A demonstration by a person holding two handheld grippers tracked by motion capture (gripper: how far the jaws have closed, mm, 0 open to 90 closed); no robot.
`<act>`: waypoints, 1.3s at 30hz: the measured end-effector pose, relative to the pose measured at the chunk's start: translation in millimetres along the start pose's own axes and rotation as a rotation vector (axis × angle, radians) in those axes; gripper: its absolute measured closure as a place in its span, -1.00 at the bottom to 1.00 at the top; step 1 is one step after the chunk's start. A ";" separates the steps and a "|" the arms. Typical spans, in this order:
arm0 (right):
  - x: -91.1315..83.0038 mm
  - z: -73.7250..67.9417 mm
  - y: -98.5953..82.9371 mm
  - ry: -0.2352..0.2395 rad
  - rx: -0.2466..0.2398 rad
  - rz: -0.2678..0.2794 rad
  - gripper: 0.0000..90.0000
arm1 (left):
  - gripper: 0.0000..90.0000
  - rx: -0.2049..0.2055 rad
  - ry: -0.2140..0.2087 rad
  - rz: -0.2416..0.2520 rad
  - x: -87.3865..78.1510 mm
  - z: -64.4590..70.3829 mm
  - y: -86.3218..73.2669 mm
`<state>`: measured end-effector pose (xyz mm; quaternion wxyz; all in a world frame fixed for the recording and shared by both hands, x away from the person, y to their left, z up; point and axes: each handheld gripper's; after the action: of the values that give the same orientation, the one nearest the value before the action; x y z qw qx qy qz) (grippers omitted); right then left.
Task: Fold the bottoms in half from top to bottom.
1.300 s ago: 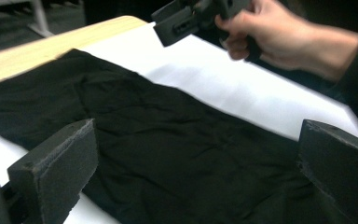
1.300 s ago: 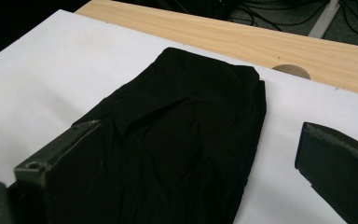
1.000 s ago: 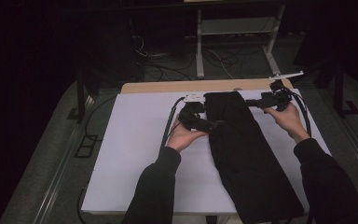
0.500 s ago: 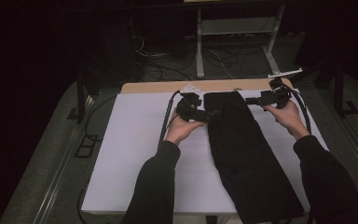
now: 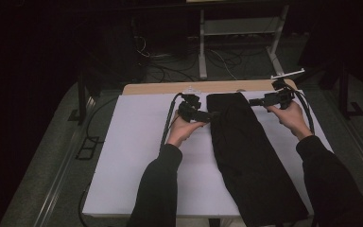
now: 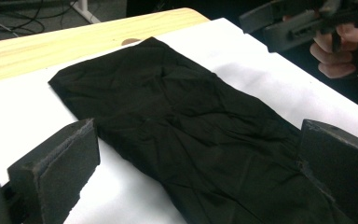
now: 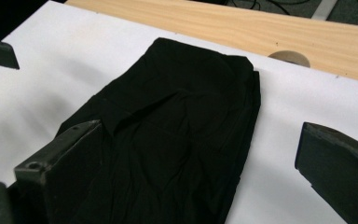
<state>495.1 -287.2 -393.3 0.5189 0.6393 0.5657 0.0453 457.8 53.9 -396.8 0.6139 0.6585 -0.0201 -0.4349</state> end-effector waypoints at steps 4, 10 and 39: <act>4.2 3.4 -0.8 -0.003 0.011 -0.006 -0.98 | -1.00 -0.055 0.013 0.004 6.6 -9.2 -3.2; 9.5 8.0 -1.7 -0.005 0.029 -0.007 -0.98 | -1.00 -0.138 0.033 -0.001 15.7 -25.0 -9.7; 14.1 30.7 -5.4 -0.011 0.110 -0.039 -0.82 | -0.96 -0.253 0.022 -0.069 60.5 -21.2 -16.6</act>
<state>516.3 -296.1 -418.7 0.4867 0.6559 0.5769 0.0006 499.6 40.9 -446.5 0.6769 0.5809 0.0640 -0.4476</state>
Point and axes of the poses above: each handheld gripper's, and its own axes: x roughly forward along the jaws, y roughly out of its top, z roughly to its right, and after that the axes turned 15 degrees about y, right-handed
